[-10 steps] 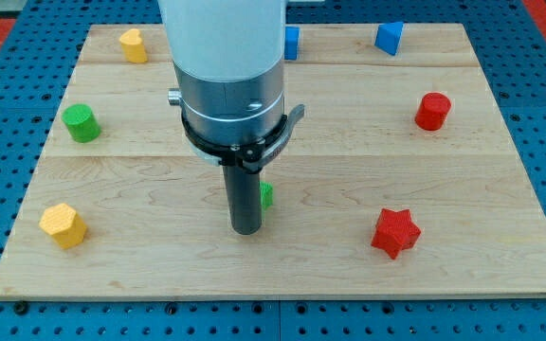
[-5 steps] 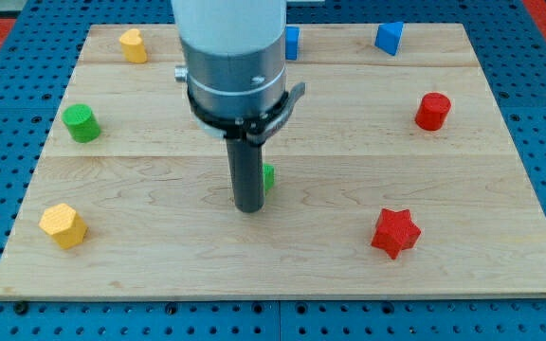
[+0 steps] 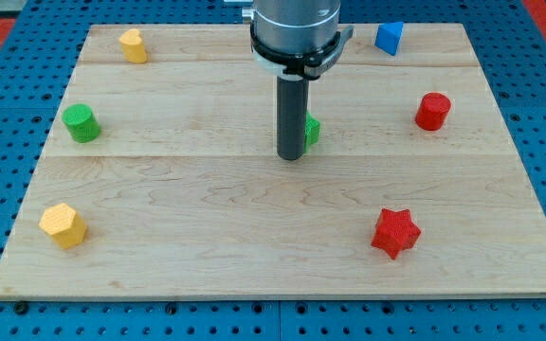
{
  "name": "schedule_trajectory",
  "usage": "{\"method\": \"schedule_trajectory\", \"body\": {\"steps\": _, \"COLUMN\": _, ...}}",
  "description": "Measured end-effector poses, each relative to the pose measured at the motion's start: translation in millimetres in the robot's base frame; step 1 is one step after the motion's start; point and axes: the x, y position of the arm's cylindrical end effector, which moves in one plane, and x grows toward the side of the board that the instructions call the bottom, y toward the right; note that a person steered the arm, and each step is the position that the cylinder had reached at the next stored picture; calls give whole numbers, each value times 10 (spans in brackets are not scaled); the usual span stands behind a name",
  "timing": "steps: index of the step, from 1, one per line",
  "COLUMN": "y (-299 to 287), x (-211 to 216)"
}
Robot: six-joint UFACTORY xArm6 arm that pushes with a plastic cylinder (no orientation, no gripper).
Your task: Push the green star to the center of the board
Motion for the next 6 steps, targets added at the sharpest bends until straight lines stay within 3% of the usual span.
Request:
{"method": "schedule_trajectory", "body": {"steps": 1, "y": 531, "x": -4}}
{"method": "schedule_trajectory", "body": {"steps": 3, "y": -71, "x": -241}}
{"method": "schedule_trajectory", "body": {"steps": 4, "y": -2, "x": -306}}
{"method": "schedule_trajectory", "body": {"steps": 5, "y": -325, "x": 362}}
{"method": "schedule_trajectory", "body": {"steps": 6, "y": -1394, "x": 1318}}
